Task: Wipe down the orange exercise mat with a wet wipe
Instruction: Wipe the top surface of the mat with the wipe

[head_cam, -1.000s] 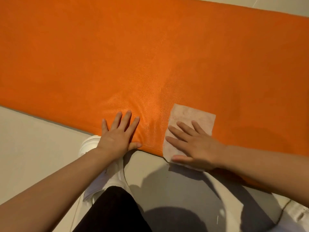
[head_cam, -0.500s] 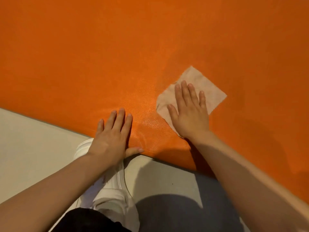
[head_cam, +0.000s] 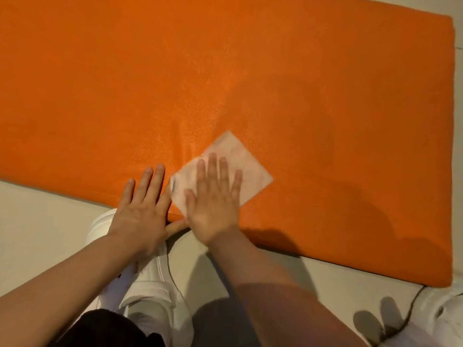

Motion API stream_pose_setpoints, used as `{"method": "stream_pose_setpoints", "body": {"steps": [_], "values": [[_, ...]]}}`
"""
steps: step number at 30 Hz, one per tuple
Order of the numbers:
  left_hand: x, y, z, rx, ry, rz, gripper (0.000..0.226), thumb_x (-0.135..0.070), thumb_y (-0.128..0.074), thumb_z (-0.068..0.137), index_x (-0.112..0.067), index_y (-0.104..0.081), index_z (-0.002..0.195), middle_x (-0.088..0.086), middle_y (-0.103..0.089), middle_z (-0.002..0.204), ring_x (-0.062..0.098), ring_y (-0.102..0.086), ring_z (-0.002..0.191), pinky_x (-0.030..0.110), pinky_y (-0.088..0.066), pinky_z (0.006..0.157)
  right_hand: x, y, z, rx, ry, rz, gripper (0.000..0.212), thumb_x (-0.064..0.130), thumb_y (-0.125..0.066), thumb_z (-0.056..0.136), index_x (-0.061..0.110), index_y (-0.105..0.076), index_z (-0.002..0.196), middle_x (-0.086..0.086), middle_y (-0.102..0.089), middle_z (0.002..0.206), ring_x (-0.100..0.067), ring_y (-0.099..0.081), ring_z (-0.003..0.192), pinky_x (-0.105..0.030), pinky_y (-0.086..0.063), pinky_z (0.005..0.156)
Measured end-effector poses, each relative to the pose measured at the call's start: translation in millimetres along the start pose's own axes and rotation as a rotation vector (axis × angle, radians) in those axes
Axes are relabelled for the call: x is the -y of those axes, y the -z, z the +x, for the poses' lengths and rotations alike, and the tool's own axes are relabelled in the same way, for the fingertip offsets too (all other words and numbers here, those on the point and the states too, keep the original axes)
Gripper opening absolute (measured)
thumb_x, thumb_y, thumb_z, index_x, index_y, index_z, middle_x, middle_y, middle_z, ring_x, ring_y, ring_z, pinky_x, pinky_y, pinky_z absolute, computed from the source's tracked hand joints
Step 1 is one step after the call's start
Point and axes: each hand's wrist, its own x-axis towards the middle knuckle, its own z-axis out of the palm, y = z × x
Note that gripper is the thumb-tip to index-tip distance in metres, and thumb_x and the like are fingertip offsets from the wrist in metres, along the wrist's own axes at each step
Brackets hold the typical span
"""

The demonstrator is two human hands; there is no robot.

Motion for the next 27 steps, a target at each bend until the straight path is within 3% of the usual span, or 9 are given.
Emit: {"method": "stream_pose_setpoints", "body": {"steps": [3,5,7,9,12,17,20,23,27], "values": [[2.5,1.1,0.2,0.022,-0.038,0.018,0.097,-0.07,-0.008,0.096,0.008,-0.046,0.139,0.03,-0.038,0.148,0.042,-0.032,0.135,0.055,-0.02,0.104,26.5,41.3,-25.8,0.002,0.36,0.053,0.063,0.043,-0.017,0.101,0.024,0.012,0.154,0.001,0.016,0.163,-0.02,0.017,0.15,-0.052,0.014,0.119],[3.3,5.0,-0.6,0.056,-0.049,0.021,0.098,-0.075,-0.011,0.093,0.002,-0.041,0.145,0.027,-0.036,0.15,0.043,-0.036,0.136,0.053,-0.019,0.105,-3.6,76.4,-46.0,-0.056,0.392,0.117,0.059,0.046,-0.013,0.104,0.026,0.013,0.153,0.007,0.021,0.159,-0.014,0.018,0.149,-0.039,0.023,0.115],[5.7,7.3,-1.9,0.096,-0.04,0.003,0.099,-0.079,-0.013,0.09,-0.002,-0.038,0.148,0.026,-0.035,0.151,0.043,-0.039,0.136,0.052,-0.019,0.106,-57.7,87.1,-60.0,-0.148,0.199,0.108,0.06,0.052,-0.008,0.101,0.032,0.016,0.152,0.008,0.021,0.159,-0.012,0.018,0.148,-0.037,0.02,0.117],[4.2,11.6,-2.0,0.087,-0.041,-0.016,0.106,-0.083,-0.004,0.086,-0.005,-0.029,0.152,0.024,-0.023,0.156,0.043,-0.034,0.14,0.051,-0.016,0.109,-116.4,82.8,-78.6,-0.055,-0.027,0.068,0.06,0.056,0.001,0.097,0.035,0.025,0.149,0.009,0.024,0.16,-0.012,0.022,0.147,-0.039,0.016,0.119],[6.5,16.6,-2.7,0.123,-0.021,-0.019,0.119,-0.09,0.031,0.051,-0.017,0.029,0.146,0.007,0.035,0.151,0.025,0.022,0.146,0.047,0.007,0.119,-184.8,89.1,-118.5,-0.08,-0.277,0.025,0.063,0.059,0.005,0.097,0.031,0.023,0.151,0.001,0.016,0.163,-0.017,0.016,0.149,-0.047,0.003,0.122],[7.1,21.8,-2.4,0.161,-0.017,-0.091,0.11,-0.088,0.03,0.051,-0.02,0.04,0.137,0.0,0.043,0.146,0.016,0.037,0.138,0.04,0.016,0.117,-148.8,81.9,-121.3,-0.083,-0.467,0.128,0.066,0.05,-0.007,0.097,0.021,0.01,0.153,-0.009,0.006,0.164,-0.025,0.007,0.151,-0.051,0.001,0.121],[6.0,26.3,-0.3,0.21,-0.007,-0.096,0.091,-0.077,0.026,0.058,-0.025,0.048,0.13,-0.003,0.052,0.139,0.014,0.042,0.135,0.038,0.019,0.115,-62.8,65.9,-109.7,-0.131,-0.126,0.113,0.066,0.048,-0.022,0.098,0.016,-0.023,0.155,-0.01,-0.018,0.162,-0.031,-0.014,0.149,-0.054,-0.006,0.118],[7.5,23.6,1.7,0.205,-0.028,-0.107,0.085,-0.075,0.03,0.06,-0.03,0.05,0.128,-0.007,0.056,0.135,0.014,0.043,0.135,0.035,0.022,0.113,-1.0,56.7,-101.2,-0.136,0.134,0.103,0.06,0.046,-0.028,0.101,0.017,-0.033,0.153,-0.009,-0.023,0.161,-0.03,-0.016,0.149,-0.057,-0.008,0.119],[5.8,25.0,0.8,0.183,-0.015,-0.156,0.084,-0.072,0.021,0.066,-0.028,0.042,0.134,-0.007,0.048,0.143,0.012,0.039,0.138,0.033,0.022,0.113,-40.7,62.5,-106.7,-0.075,0.305,0.042,0.049,0.044,-0.041,0.099,0.028,-0.042,0.145,-0.002,-0.017,0.163,-0.028,-0.018,0.149,-0.058,-0.019,0.117]]}}
